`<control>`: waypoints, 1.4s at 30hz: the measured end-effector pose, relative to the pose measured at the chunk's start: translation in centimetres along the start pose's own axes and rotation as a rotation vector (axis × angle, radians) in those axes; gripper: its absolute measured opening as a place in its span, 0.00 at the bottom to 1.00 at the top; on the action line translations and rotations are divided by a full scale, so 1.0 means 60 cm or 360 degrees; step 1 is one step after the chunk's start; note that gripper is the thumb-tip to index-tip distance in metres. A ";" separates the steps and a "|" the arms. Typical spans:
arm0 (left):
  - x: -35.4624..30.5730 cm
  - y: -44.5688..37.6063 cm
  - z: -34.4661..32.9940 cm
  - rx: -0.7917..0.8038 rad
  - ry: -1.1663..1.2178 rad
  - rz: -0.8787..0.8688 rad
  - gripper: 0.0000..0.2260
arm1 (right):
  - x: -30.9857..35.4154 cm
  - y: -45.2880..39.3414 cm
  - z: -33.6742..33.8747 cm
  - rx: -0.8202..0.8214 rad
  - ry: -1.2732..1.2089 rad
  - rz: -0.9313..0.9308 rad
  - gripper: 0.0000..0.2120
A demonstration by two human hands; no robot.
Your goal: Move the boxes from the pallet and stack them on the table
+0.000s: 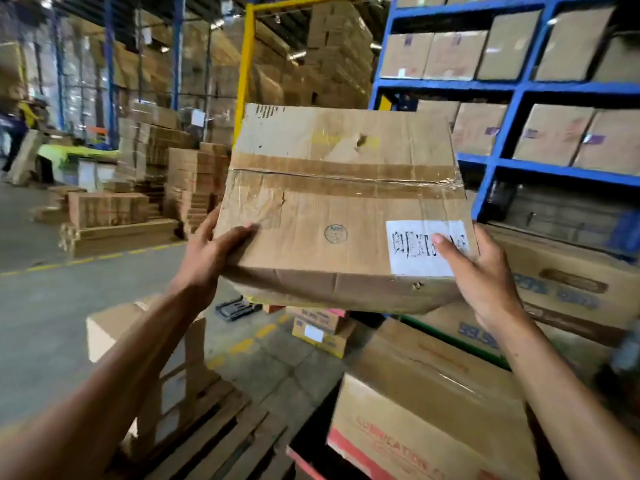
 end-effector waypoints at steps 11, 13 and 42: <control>0.154 -0.009 -0.318 0.0561 0.0140 0.0426 0.25 | -0.116 0.111 0.273 -0.0521 0.0117 -0.0426 0.12; 0.178 -0.014 -0.332 0.0628 0.0112 0.0510 0.26 | -0.150 0.122 0.280 -0.0556 0.0113 -0.0539 0.12; 0.330 -0.077 -0.381 0.0673 -0.0064 0.0643 0.20 | -0.245 0.097 0.281 -0.0537 0.0137 -0.1152 0.10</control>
Point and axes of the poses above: each hand's wrist, its own y-axis away from the middle knuckle, its own z-axis out of the back of the hand, x = y × z, the point moved 4 cm from there along -y, towards the middle knuckle, and after that the axes turned 3 degrees about x, right-handed, at the moved point
